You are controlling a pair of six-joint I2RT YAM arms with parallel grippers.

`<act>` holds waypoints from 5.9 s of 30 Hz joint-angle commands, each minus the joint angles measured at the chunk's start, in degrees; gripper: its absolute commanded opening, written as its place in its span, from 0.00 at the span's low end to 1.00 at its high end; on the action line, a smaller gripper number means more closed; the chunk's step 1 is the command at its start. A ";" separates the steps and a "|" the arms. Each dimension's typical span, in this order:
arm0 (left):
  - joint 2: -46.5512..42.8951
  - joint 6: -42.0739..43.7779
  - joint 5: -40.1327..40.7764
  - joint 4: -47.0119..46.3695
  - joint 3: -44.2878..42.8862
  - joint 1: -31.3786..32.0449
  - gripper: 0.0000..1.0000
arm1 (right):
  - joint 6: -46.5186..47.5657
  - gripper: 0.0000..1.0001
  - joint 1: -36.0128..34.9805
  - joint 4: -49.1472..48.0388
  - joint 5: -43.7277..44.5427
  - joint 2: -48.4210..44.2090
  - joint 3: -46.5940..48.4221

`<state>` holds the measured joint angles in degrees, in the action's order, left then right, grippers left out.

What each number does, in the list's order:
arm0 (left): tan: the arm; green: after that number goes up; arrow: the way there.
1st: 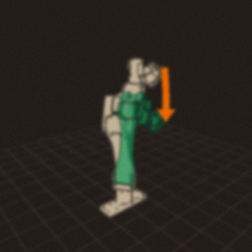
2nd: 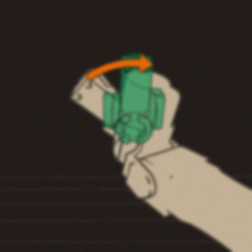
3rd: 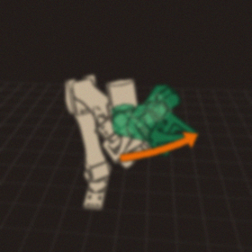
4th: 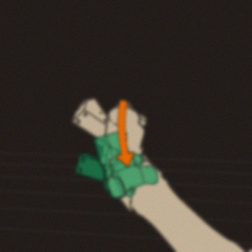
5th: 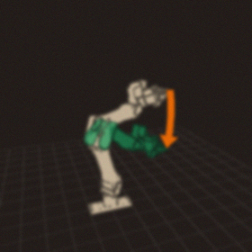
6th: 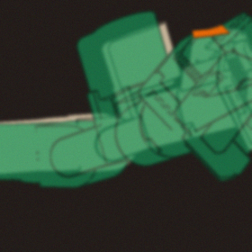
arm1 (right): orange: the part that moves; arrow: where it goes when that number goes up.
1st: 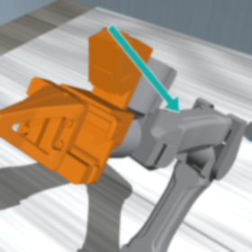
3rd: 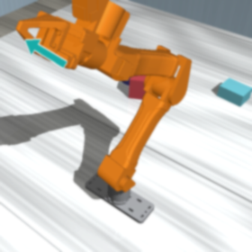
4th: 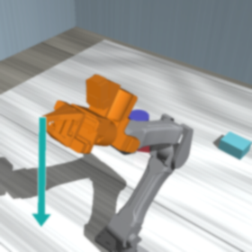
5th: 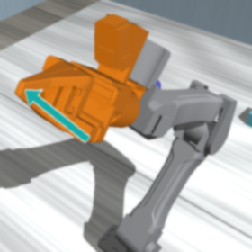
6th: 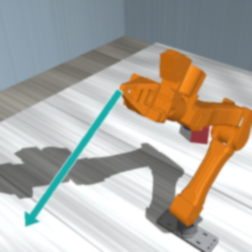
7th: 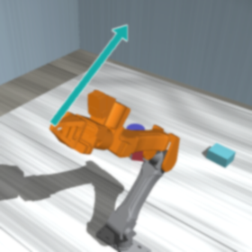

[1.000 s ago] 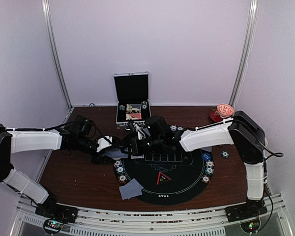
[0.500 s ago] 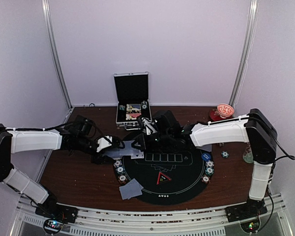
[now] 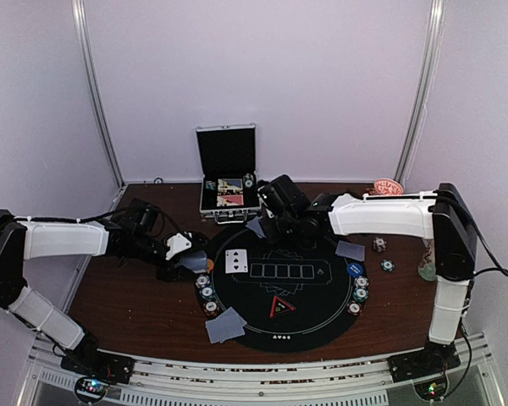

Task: Distribute texas hold em gaming equipment
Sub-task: Pick up the poker card from the face-down deck piles, then flop the poker card in the community card area, then pick up the poker card from the face-down deck piles.

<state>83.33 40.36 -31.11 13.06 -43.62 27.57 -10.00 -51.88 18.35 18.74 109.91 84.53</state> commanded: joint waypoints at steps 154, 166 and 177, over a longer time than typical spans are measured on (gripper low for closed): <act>-2.56 4.60 -4.22 1.25 0.06 2.12 0.56 | -28.75 0.10 -4.61 -24.77 -42.18 5.60 -5.54; -2.24 4.67 -3.96 1.13 0.02 2.11 0.56 | -28.27 0.00 -4.74 -25.62 -44.23 0.75 -8.14; -1.64 4.80 -3.78 1.12 -0.15 2.05 0.56 | -14.46 0.00 -0.10 -10.54 -31.95 -9.07 -9.63</act>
<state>81.08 44.88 -34.09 14.98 -43.38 29.69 -33.30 -53.76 -1.67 -22.85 105.12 74.08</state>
